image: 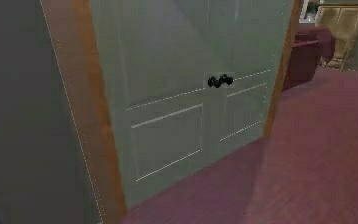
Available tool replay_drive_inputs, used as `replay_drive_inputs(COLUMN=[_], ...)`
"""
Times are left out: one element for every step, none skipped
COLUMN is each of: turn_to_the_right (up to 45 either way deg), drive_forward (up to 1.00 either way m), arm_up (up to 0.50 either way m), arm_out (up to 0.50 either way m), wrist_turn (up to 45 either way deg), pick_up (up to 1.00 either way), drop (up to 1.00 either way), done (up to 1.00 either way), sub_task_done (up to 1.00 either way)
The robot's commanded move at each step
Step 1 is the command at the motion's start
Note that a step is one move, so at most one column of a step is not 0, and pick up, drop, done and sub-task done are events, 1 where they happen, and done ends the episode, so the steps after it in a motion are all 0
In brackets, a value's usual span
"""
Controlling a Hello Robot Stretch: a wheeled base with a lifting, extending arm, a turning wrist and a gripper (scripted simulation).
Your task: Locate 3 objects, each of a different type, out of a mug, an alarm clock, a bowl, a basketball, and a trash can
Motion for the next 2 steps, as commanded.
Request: replay_drive_inputs(turn_to_the_right=[45.0,6.0], drive_forward=[0.0,0.0], arm_up=[0.0,0.0], arm_out=[0.0,0.0], wrist_turn=[0.0,0.0], pick_up=[0.0,0.0], drop=[0.0,0.0], done=[0.0,0.0], sub_task_done=[0.0,0.0])
